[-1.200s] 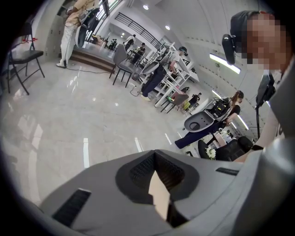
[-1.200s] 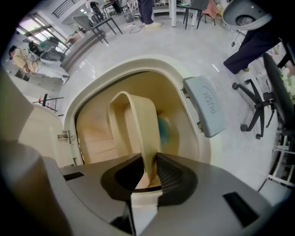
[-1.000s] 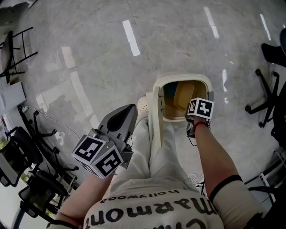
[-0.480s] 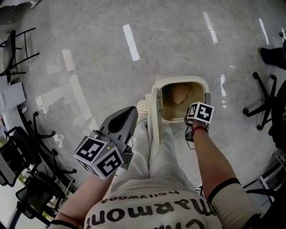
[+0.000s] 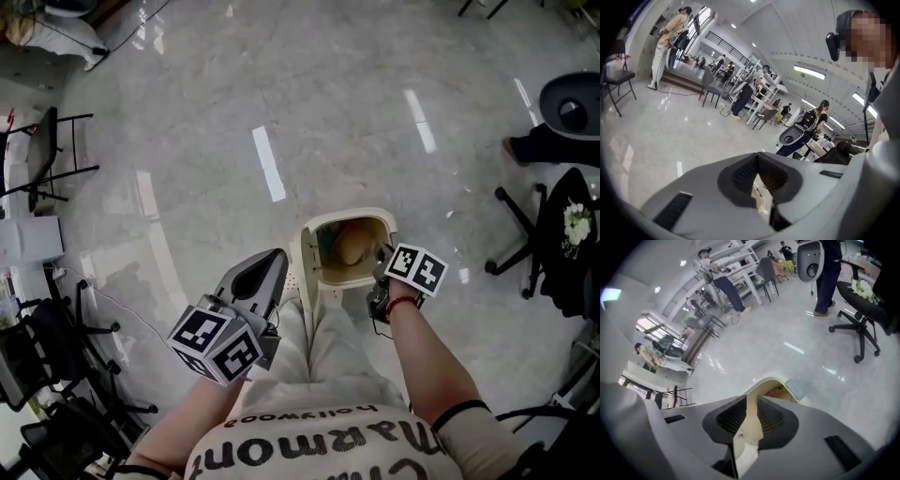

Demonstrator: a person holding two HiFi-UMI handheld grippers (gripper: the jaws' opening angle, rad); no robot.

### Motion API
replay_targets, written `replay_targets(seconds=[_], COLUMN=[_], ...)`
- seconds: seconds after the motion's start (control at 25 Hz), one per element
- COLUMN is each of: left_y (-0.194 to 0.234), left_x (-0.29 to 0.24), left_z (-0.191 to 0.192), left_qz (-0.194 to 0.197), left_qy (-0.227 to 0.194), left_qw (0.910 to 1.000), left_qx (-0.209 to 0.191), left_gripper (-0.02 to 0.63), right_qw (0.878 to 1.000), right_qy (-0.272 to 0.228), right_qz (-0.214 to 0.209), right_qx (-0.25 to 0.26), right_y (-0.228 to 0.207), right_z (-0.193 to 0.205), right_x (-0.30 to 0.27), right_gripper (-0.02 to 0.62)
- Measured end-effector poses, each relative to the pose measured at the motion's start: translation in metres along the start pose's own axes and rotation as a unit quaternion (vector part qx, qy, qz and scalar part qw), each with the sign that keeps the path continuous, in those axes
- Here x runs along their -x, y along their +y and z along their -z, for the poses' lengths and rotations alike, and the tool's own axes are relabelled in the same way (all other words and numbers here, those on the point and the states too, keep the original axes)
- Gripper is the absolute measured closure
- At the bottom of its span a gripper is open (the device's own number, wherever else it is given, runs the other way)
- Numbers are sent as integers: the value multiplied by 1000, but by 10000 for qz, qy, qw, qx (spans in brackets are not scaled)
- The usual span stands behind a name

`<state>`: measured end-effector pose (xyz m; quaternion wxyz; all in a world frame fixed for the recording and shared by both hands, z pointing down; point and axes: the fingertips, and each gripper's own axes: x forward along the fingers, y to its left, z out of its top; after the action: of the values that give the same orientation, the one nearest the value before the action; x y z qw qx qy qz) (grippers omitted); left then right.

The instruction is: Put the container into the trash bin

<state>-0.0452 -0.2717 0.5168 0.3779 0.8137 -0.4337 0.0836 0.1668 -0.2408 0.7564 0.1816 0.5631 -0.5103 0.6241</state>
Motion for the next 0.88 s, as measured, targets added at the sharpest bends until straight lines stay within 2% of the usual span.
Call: replay_targets(seconds=[0.08, 0.2, 0.28, 0.36, 0.44, 0.56, 0.6, 0.68, 0.76, 0.84, 0.88], left_y=[-23, -72, -97, -110, -114, -118, -122, -136, -153, -165, -168], left_x=[4, 27, 45, 59, 73, 104, 116, 134, 152, 175, 187], left_z=[-21, -47, -63, -87, -116, -151, -157, -162, -165, -165, -163], left_qz=[160, 472, 574, 616, 537, 483, 567, 882, 1218, 1438, 1503], left_qy=[-256, -586, -755, -997, -1348, -1941, -2073, -2189, -2222, -2276, -2300], left_qw=[9995, 9967, 9937, 9874, 9795, 9721, 9703, 9660, 9588, 9500, 9466], left_qx=[-91, -300, -600, -1060, -1395, -1227, -1113, -1056, -1286, -1583, -1689], left_gripper=[612, 612, 612, 612, 612, 612, 612, 612, 612, 612, 612], right_qw=[9977, 9918, 9869, 9762, 9583, 9287, 9168, 8846, 8505, 8276, 8215], right_qy=[-451, -831, -967, -1231, -1615, -2251, -2507, -3124, -3665, -4030, -4145], right_qz=[-466, -858, -1121, -1546, -2050, -2527, -2592, -2622, -2578, -2557, -2574], right_qx=[187, 461, 638, 890, 1160, 1518, 1713, 2263, 2754, 2954, 2951], right_y=[28, 54, 71, 100, 131, 165, 175, 197, 219, 233, 237], right_z=[-32, -56, -65, -83, -104, -118, -119, -118, -108, -92, -83], right_x=[29, 86, 124, 161, 201, 274, 301, 357, 403, 434, 445], right_gripper=[537, 541, 553, 586, 592, 592, 592, 592, 592, 592, 592])
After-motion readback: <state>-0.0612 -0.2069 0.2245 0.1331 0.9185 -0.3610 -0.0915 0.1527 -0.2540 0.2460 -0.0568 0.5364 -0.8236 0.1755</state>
